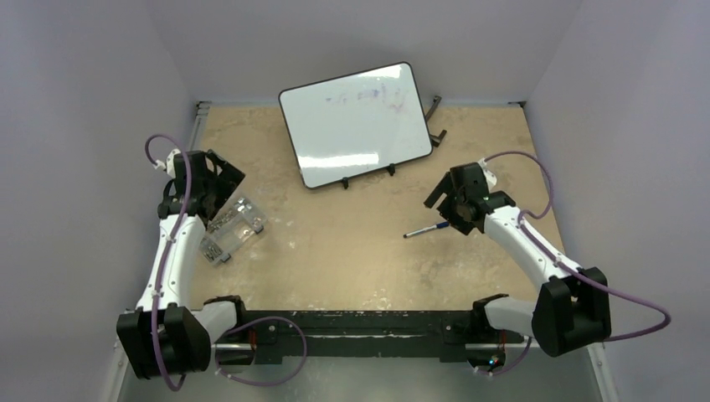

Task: Write a sentence on the whiteboard
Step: Open the whiteboard marker at the center of the board.

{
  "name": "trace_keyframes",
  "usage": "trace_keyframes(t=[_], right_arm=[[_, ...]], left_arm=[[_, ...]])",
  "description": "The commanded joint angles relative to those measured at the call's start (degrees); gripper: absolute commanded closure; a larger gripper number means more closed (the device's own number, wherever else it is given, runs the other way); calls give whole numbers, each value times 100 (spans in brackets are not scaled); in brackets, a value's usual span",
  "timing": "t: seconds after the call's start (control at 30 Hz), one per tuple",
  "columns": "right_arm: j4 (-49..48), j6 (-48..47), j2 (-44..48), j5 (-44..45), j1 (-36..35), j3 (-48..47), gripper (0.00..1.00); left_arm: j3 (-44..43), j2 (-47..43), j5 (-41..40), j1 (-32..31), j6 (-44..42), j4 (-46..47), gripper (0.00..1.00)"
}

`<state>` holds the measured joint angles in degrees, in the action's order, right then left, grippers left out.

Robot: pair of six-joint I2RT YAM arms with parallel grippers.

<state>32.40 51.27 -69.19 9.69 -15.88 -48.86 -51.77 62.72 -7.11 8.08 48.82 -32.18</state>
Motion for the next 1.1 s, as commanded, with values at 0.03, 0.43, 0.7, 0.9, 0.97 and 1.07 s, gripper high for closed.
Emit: trace_keyframes(t=[0.03,0.43,0.7,0.9,0.97,1.07], right_arm=[[-205,254,-303,-113,-120,308,21],[-414,665,-1384,518,-835,168,25],[-336,594,-2249,895,-833,-271,54],[-398,184,-2520,672,-934,-363,100],[-513,-286,-2467,509,-1083,-441,100],[-536,-1082,-2179,440,-1409,-611,100]], left_arm=[[-159,-454,1173,-100,-369,396,0],[-425,-1322,1774,-425,-1019,26,0],[-359,-1616,1929,-548,-1271,-143,0],[-301,-1637,2051,-610,-1280,-41,0],[-291,-1636,2207,-618,-1294,47,0],[-304,-1621,2595,-647,-1343,205,0]])
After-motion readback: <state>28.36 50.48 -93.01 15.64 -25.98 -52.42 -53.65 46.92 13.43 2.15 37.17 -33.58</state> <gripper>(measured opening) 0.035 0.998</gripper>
